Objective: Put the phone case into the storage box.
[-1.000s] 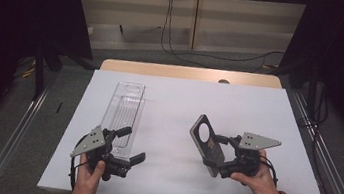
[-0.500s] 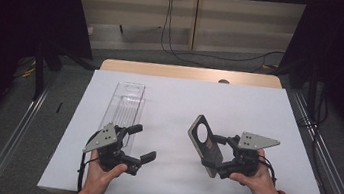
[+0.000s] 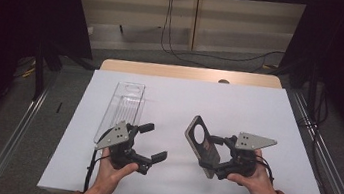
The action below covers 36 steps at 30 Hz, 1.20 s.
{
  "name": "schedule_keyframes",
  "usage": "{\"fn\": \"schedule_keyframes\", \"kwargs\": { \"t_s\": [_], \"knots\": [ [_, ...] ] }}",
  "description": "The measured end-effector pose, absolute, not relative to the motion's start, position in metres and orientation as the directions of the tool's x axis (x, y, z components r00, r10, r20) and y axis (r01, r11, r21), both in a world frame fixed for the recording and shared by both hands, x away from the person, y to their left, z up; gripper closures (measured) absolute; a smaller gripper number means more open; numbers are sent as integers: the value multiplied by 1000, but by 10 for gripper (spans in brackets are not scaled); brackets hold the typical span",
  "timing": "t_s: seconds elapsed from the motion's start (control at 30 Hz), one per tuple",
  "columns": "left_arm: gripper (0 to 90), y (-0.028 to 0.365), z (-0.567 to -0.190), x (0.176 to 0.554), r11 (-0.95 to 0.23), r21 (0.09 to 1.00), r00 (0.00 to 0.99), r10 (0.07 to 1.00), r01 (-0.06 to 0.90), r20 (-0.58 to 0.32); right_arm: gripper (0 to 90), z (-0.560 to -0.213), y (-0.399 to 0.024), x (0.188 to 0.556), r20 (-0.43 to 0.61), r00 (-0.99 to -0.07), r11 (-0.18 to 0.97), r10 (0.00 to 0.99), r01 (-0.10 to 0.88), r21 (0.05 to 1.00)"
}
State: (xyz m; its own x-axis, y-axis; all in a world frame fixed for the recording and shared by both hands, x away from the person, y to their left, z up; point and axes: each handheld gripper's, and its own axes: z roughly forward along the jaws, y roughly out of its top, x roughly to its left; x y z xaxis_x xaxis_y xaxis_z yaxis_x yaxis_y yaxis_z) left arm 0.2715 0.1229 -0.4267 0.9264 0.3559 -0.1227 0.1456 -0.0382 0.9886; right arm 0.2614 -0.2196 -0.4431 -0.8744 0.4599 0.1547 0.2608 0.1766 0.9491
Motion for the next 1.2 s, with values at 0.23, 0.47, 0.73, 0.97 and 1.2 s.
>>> {"fn": "schedule_keyframes", "kwargs": {
  "t_s": [0.23,0.47,0.73,0.97,1.2],
  "knots": [
    [9,110,-425,276,-23,990,934,335,141,-125,122,-435,-212,266,140,-883,195,448,250,949],
    [9,105,-422,283,-17,990,940,317,141,-129,122,-428,-209,274,123,-887,182,445,224,958],
    [9,95,-411,302,15,994,945,309,110,-110,122,-427,-207,291,122,-890,183,439,221,958],
    [9,85,-416,311,0,992,951,287,123,-118,122,-432,-208,292,134,-896,177,423,227,958],
    [9,84,-419,309,-15,994,967,232,112,-106,122,-438,-205,289,137,-913,188,384,223,957]
  ]
}}
